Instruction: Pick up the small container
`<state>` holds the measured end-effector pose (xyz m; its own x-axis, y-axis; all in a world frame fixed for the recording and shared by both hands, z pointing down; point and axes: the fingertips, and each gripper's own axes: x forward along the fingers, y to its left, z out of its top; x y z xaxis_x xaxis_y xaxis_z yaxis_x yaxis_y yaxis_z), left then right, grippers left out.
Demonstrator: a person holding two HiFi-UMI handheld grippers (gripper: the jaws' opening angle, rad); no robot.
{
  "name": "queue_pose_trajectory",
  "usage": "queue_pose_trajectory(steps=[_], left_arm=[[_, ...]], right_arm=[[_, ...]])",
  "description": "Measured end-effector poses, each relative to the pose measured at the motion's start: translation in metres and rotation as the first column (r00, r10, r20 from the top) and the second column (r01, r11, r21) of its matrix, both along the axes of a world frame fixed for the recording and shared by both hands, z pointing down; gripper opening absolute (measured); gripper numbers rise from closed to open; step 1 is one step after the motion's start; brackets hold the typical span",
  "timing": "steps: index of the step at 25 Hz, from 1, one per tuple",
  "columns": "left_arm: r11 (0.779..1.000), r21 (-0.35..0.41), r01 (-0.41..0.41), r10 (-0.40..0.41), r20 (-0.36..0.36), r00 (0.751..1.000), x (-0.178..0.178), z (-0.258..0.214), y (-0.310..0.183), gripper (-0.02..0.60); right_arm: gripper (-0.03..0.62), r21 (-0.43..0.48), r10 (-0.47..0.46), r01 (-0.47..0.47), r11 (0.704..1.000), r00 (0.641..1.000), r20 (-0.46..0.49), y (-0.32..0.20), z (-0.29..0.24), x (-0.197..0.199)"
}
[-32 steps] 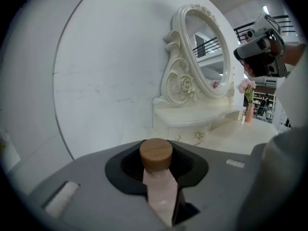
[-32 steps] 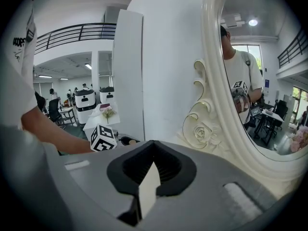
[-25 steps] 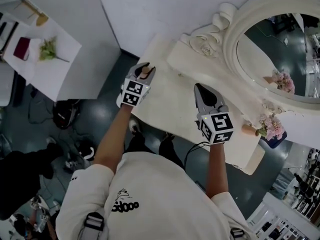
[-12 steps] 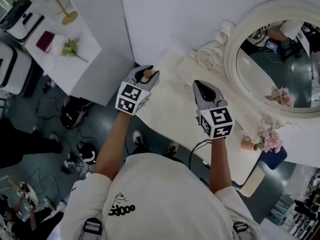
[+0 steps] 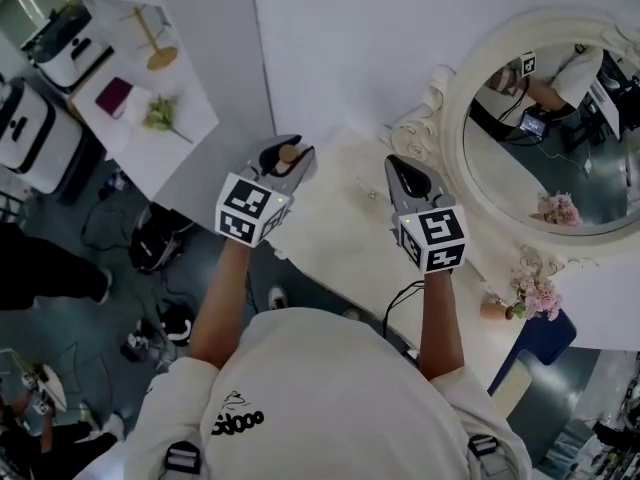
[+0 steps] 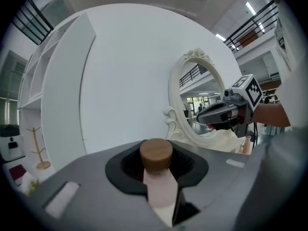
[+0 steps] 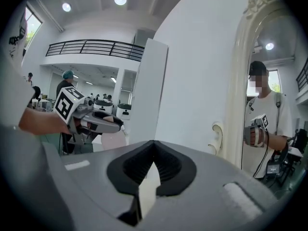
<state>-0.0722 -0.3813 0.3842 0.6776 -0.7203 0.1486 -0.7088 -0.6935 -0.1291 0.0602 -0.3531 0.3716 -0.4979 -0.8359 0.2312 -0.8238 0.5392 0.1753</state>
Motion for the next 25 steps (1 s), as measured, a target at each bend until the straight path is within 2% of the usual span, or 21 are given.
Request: queue_pose_trajectory(steps=[7,13,21,25], left_arm=[[0.997,0.073,0.017,-0.016,-0.012,1.0,-0.01,-0.041,0.014,0.124],[0.992,0.122,0.032,-0.029,-0.026,0.999,-0.013,-0.065,0.024,0.124],[0.991,0.13,0.033,-0.028,-0.04,0.999,-0.014,-0.071,0.028,0.124],[0.993,0.118,0.029,-0.024,-0.041,0.999,-0.015,-0.067,0.026,0.124]], right_arm=[[0.002,0.081,-0.014,0.015,0.997,1.0,-0.017,-0.001,-0.026,-0.004],[0.002,0.111,-0.04,0.04,0.993,0.999,-0.003,0.002,-0.039,-0.009],[0.0,0.066,-0.057,0.058,0.996,0.998,-0.01,0.004,-0.041,-0.013],[0.0,0.071,-0.056,0.057,0.996,0.998,-0.015,0.002,-0.042,-0.013]])
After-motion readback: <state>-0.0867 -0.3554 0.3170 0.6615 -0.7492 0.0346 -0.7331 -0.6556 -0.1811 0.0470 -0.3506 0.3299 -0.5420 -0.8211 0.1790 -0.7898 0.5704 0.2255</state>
